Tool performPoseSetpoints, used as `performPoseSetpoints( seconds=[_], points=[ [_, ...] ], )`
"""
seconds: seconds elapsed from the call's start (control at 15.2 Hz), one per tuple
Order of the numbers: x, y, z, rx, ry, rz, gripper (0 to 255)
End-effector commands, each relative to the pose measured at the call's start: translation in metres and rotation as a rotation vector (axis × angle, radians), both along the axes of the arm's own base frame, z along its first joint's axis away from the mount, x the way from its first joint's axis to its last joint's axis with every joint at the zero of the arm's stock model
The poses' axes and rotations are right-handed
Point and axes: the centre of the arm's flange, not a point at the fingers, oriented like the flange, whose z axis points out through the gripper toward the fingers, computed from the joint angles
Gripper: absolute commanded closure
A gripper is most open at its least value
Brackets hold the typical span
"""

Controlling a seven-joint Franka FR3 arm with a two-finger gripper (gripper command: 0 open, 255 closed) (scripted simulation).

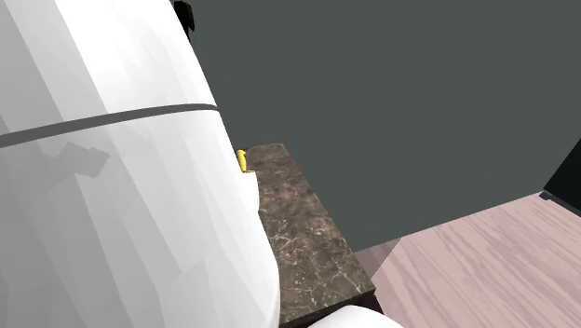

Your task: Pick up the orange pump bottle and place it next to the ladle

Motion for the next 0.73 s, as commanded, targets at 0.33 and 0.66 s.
performPoseSetpoints(
  seconds=[0.33, 0.66],
  points=[
    [0.001, -0.003, 0.044, 0.0, 0.0, 0.0, 0],
    [0.001, -0.003, 0.044, 0.0, 0.0, 0.0, 0]
  ],
)
